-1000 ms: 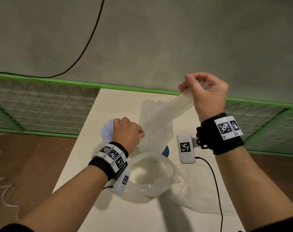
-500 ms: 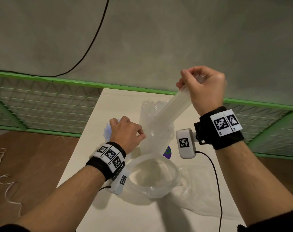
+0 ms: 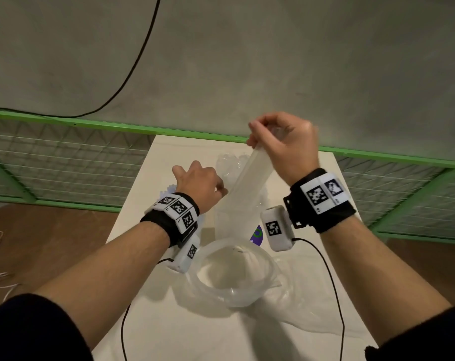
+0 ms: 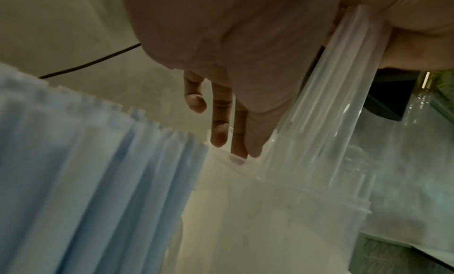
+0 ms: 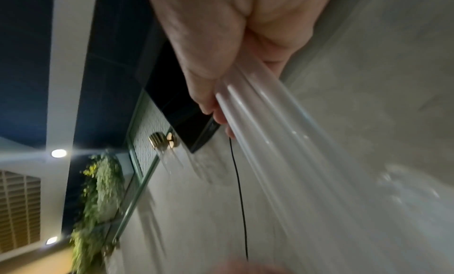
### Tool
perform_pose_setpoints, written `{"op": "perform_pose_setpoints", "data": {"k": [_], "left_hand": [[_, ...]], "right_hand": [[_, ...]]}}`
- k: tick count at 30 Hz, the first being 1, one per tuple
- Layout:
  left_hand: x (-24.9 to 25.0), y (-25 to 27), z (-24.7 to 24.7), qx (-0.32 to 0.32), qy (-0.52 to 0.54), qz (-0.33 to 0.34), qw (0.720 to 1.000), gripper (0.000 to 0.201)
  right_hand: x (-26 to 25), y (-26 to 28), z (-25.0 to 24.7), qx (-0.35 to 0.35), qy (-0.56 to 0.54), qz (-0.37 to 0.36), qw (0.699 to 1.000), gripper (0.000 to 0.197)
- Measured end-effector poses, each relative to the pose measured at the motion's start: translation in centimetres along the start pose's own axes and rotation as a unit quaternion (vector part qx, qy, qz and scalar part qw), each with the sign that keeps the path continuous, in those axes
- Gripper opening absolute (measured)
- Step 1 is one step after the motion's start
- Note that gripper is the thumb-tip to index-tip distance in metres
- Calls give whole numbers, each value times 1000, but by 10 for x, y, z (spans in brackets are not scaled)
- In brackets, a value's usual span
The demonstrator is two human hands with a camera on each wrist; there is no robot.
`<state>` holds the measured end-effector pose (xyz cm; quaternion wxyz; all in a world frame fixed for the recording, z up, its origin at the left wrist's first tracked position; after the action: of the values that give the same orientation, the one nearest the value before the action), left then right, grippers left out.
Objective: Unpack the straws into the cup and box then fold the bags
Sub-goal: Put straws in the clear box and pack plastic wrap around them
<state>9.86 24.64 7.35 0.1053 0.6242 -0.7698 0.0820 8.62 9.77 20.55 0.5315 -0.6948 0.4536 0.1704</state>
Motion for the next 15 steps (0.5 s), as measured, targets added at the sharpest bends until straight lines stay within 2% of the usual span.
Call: {"op": "perform_pose_setpoints", "data": {"k": [3,5,8,11,15], "left_hand": [[-5,0,-2,5,54,-10,998,19],[-8,2,-5,16,80,-8,997,17],[-19,7,-9,29,114,-12,993,20],[-31,12,-13,36,138,-23,989,27],[-41,20,-24,66,160,-29,984,42]], "right_hand": [[9,13,26,-11,-6,-3,1000,11],[14,25,48,-32,39,-40,998,14],[24,49,83,-105,143,-100,979,24],[41,71,113,-219,275,-115,929,47],[56,83,123,-283,422,-132,851,62]]}}
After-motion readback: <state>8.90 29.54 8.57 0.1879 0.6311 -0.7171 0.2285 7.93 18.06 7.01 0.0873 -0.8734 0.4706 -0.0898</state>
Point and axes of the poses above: each hand's wrist, its own y-axis away from the middle knuckle, its own z-axis out of the palm, x = y × z, the point moved 10 cm from there along -y, towards the middle knuckle, and after that the axes turned 8 degrees about y, right-handed, at the moved point
